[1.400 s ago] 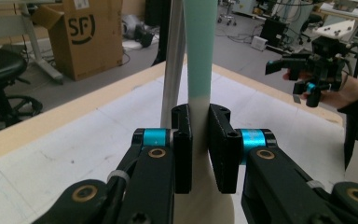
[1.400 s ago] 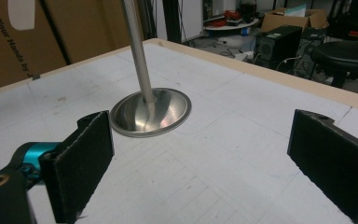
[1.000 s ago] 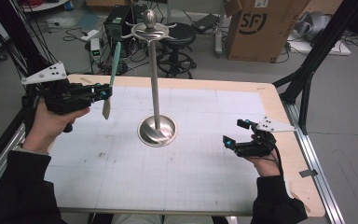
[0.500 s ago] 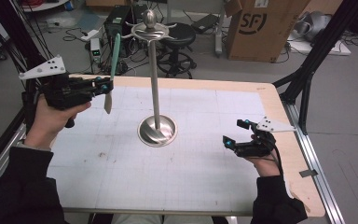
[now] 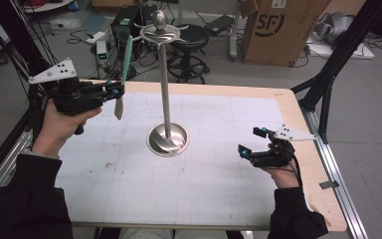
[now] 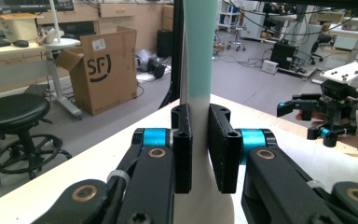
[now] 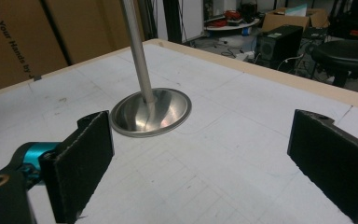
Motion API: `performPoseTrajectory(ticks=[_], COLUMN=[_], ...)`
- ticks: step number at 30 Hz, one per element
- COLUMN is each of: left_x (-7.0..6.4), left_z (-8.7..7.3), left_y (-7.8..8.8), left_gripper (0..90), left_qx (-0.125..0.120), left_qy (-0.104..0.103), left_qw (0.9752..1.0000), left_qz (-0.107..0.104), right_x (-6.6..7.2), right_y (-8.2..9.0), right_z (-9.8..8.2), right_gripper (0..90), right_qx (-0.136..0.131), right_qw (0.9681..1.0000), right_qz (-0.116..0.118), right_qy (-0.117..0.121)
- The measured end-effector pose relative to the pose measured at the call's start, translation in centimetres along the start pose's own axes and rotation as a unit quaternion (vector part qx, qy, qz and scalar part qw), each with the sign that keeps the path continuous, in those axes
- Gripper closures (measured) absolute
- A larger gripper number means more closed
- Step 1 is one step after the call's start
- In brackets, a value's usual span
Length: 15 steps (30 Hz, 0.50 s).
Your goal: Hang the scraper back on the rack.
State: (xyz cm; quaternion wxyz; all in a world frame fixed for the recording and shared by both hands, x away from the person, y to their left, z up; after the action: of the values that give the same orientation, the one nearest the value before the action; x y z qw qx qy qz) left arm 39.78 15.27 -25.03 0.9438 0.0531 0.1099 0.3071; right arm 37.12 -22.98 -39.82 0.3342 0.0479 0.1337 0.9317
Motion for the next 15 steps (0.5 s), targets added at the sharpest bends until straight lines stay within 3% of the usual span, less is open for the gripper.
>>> performPoseTrajectory(ticks=[15], left_x=[-0.1], left_z=[-0.5], left_y=[-1.7], left_gripper=[80.1], left_qx=[0.002], left_qy=[0.003], left_qw=[1.0000], left_qz=[0.002], right_x=[0.0], right_y=[-0.1], right_z=[0.0], right_gripper=[6.0], right_qx=[0.000], right_qw=[1.0000], right_qz=[0.002], right_qy=[0.002])
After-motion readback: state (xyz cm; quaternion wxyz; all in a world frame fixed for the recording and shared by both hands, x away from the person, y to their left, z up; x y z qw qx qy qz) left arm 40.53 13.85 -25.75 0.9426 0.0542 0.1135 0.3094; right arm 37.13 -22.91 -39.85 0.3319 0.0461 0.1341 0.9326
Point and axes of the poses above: each handheld gripper's, and its own axes: y roughly backward along the jaws, z roughly out of its top, x roughly to its left, the point moved 9 cm from there along -y, roughly forward along the jaws, and after that the axes turned 7 degrees about y, right-handed, at the moved point
